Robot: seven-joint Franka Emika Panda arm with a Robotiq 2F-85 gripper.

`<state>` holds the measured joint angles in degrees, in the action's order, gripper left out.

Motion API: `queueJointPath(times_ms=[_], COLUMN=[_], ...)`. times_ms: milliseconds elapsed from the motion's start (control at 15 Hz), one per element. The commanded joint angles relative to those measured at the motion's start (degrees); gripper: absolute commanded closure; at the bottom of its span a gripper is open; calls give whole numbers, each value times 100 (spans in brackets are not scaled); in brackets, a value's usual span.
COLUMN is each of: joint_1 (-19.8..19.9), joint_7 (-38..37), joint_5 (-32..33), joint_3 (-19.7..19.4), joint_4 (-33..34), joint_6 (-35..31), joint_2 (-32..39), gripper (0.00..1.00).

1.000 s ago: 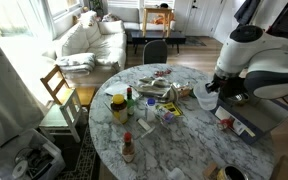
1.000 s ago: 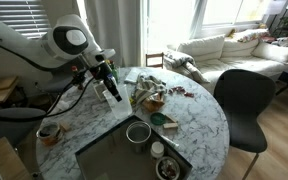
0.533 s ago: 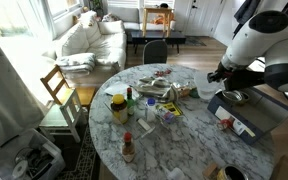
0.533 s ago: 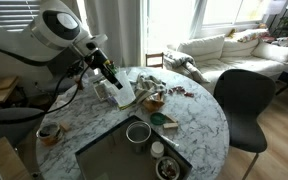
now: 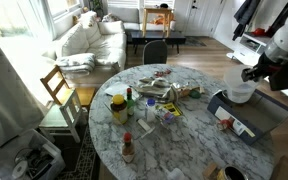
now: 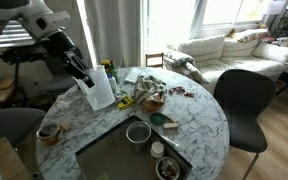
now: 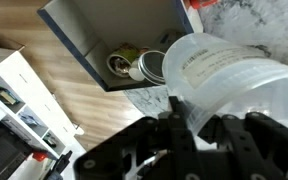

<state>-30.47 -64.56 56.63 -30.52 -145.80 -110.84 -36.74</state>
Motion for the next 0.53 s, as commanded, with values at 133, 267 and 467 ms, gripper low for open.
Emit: queueJointPath(times_ms=[133,267,467], joint_1=[1356,1358,2158], joint_7=[420,424,785], joint_5=[-569,-570,-1216], joint_3=[1069,1061,1177], joint_4=[-280,-318,-417], joint_6=[-459,-461,-723], joint_2=[-13,-37,-38], gripper=[94,98,98])
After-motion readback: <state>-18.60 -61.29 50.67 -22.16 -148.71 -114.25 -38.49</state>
